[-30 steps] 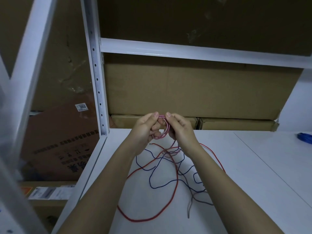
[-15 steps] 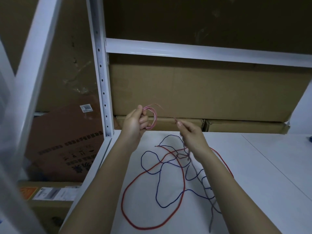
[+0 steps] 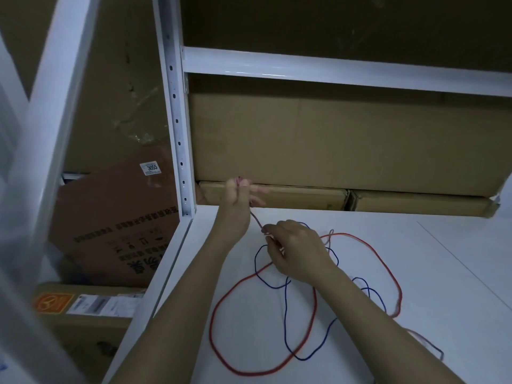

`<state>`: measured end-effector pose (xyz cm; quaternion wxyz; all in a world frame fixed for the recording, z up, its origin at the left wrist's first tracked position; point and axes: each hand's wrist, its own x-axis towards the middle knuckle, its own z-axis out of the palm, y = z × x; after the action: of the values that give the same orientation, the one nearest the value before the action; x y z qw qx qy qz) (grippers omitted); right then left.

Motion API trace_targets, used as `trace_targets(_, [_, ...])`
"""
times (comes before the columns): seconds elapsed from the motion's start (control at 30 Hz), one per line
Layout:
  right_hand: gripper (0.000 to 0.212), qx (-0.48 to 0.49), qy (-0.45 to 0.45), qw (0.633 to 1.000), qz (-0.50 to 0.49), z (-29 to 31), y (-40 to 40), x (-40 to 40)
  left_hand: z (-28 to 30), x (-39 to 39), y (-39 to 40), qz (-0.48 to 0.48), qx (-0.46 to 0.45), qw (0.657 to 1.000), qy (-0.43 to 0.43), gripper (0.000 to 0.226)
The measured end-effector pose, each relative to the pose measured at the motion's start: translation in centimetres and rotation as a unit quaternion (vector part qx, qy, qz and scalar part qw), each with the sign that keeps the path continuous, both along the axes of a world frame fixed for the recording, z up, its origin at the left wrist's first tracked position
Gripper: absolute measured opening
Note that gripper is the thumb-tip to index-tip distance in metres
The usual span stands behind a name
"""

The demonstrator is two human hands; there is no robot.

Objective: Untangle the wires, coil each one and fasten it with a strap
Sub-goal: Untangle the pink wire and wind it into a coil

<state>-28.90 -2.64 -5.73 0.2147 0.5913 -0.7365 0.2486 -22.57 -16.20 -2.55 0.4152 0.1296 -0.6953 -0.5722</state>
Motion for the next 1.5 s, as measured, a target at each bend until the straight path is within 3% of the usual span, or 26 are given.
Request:
trace_targets(0.13, [0.022, -0.001, -0.084, 0.996, 0.021, 0.7, 0.3, -0.3, -1.7, -0.4, -0.3, 0.002, -0.177, 0.979, -0.105, 0.020])
trace_targets(0.3, [0.010, -0.048, -0.101, 0.994, 0.001, 2.4, 1.0, -2.0, -3.2, -0.2, -0.7, -0.006, -0.277, 0.937, -0.212, 0.023])
trace_targets(0.47, [0.008, -0.109, -0.145, 0.983, 0.008, 3.6, 1.2, -4.5, -2.7, 0.1, 0.6, -0.076, -0.193, 0.951, -0.227, 0.035])
trace_targets(0.57, [0.002, -0.137, -0.212, 0.967, 0.014, 3.5, 0.9, -5.2, -2.0, 0.3, 1.2, -0.143, -0.096, 0.968, -0.180, 0.031])
trace_targets(0.7, [0.016, -0.113, -0.302, 0.946, 0.016, 2.9, 0.5, -4.9, -0.9, 1.1, 1.3, -0.198, -0.028, 0.971, -0.132, 0.028])
trace_targets(0.83, [0.023, -0.134, -0.310, 0.941, 0.037, 2.9, 0.3, -4.3, -0.6, 1.3, 1.4, -0.138, 0.012, 0.986, -0.095, 0.034])
trace_targets(0.93, [0.020, -0.158, -0.391, 0.905, 0.054, 3.3, 0.4, -4.3, -0.5, 1.1, 0.8, -0.067, 0.038, 0.993, -0.086, 0.039])
trace_targets(1.13, [0.023, -0.060, -0.480, 0.874, 0.058, 3.4, 1.1, -5.2, 0.7, 0.3, 0.1, 0.008, 0.030, 0.997, -0.071, 0.037])
trace_targets(1.2, [0.021, -0.031, -0.471, 0.881, 0.030, 4.0, 1.2, -5.9, 1.7, 0.2, 0.3, 0.010, 0.039, 0.998, -0.048, 0.035])
trace_targets(1.33, [0.017, -0.055, -0.354, 0.930, -0.081, 5.9, 0.6, -7.5, 3.4, 0.2, 0.9, -0.038, 0.056, 0.998, 0.005, 0.035])
trace_targets(1.5, [0.033, -0.108, -0.363, 0.923, -0.072, 8.6, 0.3, -8.2, 4.5, 0.5, 1.0, -0.051, 0.051, 0.997, 0.003, 0.034])
